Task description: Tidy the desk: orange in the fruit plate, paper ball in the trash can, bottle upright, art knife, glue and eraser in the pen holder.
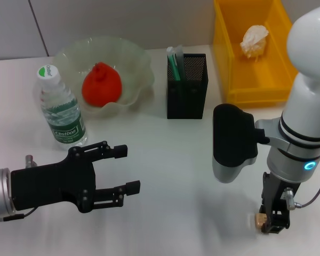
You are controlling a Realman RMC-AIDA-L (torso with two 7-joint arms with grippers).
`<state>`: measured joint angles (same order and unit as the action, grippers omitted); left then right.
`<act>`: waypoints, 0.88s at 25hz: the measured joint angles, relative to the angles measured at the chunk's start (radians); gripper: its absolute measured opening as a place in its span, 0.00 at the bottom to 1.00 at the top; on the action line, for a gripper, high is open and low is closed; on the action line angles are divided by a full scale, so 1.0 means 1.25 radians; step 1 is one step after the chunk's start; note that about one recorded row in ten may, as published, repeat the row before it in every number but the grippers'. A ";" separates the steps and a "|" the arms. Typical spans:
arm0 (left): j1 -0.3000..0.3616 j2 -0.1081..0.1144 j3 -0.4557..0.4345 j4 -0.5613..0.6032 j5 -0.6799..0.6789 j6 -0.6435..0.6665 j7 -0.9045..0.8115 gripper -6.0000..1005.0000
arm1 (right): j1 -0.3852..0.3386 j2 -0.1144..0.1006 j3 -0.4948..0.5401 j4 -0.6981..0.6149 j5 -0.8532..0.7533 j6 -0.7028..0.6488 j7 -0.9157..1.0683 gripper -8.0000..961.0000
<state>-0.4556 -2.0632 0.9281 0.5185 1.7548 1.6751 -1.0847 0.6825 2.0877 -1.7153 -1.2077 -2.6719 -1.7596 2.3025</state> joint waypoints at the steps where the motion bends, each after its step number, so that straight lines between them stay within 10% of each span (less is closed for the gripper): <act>1: 0.000 0.000 0.000 0.000 0.000 0.000 0.000 0.80 | 0.000 0.000 0.000 -0.001 0.000 0.001 0.000 0.35; 10: 0.002 0.000 0.000 0.000 0.000 0.000 -0.002 0.80 | 0.006 -0.003 0.094 -0.022 0.002 0.005 -0.002 0.28; 22: -0.004 0.000 0.000 0.000 0.000 0.000 0.003 0.80 | -0.021 -0.007 0.560 -0.065 0.235 0.126 -0.163 0.29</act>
<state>-0.4607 -2.0632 0.9284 0.5185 1.7549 1.6751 -1.0810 0.6558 2.0792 -1.0156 -1.2891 -2.3787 -1.6018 2.0982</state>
